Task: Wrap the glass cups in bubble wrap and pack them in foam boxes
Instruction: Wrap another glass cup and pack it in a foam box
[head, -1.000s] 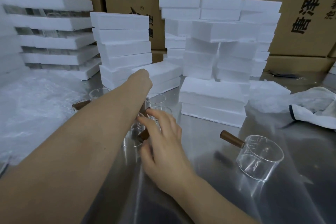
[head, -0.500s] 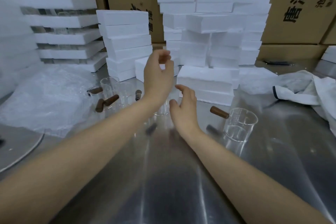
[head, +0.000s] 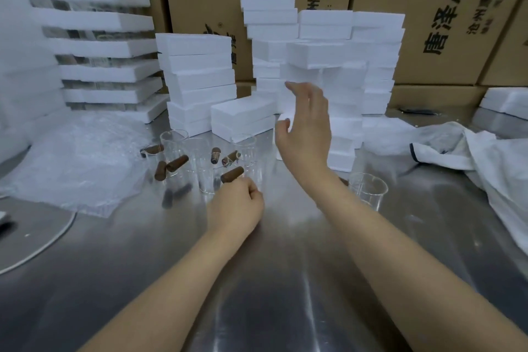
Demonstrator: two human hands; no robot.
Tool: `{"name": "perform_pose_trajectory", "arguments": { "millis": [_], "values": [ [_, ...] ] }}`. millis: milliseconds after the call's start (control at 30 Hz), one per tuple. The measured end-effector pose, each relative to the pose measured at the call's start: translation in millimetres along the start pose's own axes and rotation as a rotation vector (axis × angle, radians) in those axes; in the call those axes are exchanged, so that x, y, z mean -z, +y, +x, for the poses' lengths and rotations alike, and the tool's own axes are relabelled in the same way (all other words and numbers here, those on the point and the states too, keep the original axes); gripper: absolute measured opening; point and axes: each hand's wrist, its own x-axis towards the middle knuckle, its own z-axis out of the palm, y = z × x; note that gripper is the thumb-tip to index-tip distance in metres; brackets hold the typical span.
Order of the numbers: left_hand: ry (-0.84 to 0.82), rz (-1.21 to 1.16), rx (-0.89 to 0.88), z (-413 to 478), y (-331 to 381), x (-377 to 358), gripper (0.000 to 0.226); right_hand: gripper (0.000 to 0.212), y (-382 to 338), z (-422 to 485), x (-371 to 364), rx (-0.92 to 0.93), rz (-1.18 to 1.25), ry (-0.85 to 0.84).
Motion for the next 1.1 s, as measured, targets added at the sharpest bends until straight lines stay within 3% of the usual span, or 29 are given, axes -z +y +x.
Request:
{"name": "perform_pose_trajectory", "arguments": {
  "millis": [100, 233, 433, 533, 633, 733, 800, 933, 1100],
  "values": [
    [0.001, -0.034, 0.043, 4, 1, 3, 0.021, 0.080, 10, 53, -1, -0.005, -0.305, -0.058],
    [-0.007, -0.112, 0.111, 16, -2, 3, 0.021, 0.095, 35, 108, -7, 0.145, -0.622, -0.255],
    [-0.086, -0.403, 0.117, 44, -20, -3, 0.014, 0.089, 62, 149, -23, 0.269, -0.821, -0.385],
    [-0.068, -0.405, 0.054, 55, -27, -7, 0.010, 0.076, 64, 154, -20, 0.249, -0.804, -0.403],
    [-0.036, -0.568, 0.027, 58, -28, -9, 0.020, 0.061, 47, 149, -4, 0.286, -0.747, -0.288],
    [0.000, -0.895, 0.063, 58, -20, -3, 0.025, 0.061, 12, 109, 10, 0.456, -0.560, -0.159],
    [0.035, -1.100, 0.182, 57, -13, 5, 0.025, 0.059, -11, 59, 16, 0.628, -0.389, -0.126],
    [-0.052, -1.322, 0.514, 58, -5, 33, 0.055, 0.052, -23, -37, 40, 0.758, -0.267, -0.219],
    [-0.187, -1.196, 0.463, 56, -15, 67, 0.048, 0.050, -19, -101, 64, 0.804, -0.093, -0.458]
  ]
}}
